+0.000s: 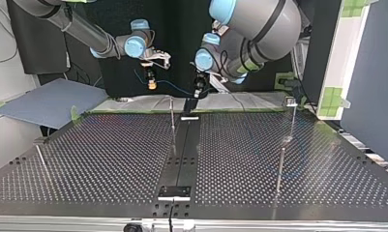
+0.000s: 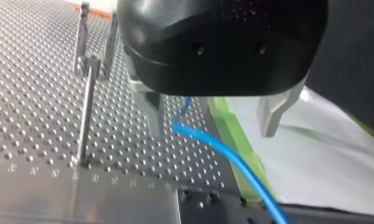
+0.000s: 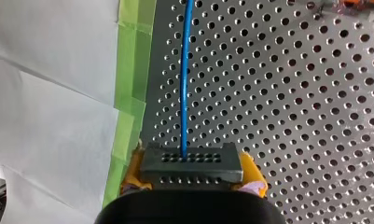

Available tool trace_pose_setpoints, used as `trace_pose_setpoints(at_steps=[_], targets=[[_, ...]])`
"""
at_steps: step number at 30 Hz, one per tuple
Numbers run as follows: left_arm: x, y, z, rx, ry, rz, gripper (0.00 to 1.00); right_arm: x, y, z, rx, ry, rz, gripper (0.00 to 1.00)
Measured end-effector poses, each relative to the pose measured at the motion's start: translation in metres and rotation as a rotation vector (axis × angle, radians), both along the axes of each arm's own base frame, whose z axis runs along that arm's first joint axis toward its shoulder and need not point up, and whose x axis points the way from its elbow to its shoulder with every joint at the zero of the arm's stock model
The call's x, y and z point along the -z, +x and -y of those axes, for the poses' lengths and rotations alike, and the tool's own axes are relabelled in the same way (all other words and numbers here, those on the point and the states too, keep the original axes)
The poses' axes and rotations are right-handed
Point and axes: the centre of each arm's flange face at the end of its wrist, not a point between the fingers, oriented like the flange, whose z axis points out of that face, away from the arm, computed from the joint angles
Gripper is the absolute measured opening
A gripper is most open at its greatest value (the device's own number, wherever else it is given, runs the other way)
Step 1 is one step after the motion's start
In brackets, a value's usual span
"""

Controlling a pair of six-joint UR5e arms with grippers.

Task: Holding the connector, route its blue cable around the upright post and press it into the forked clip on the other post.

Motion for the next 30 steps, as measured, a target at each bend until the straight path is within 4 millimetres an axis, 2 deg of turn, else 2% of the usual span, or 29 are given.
trace_pose_setpoints(at_steps=[10, 30], targets=[[-0.002, -0.013, 0.018, 0.015, -0.056, 0.018, 1.00, -0.010, 0.004, -0.003, -0.026, -0.001, -0.024, 0.00], [-0.005, -0.017, 0.027, -0.043, -0.230, 0.049, 1.00, -0.014, 0.007, -0.003, -0.054, -0.001, -0.009, 0.00]])
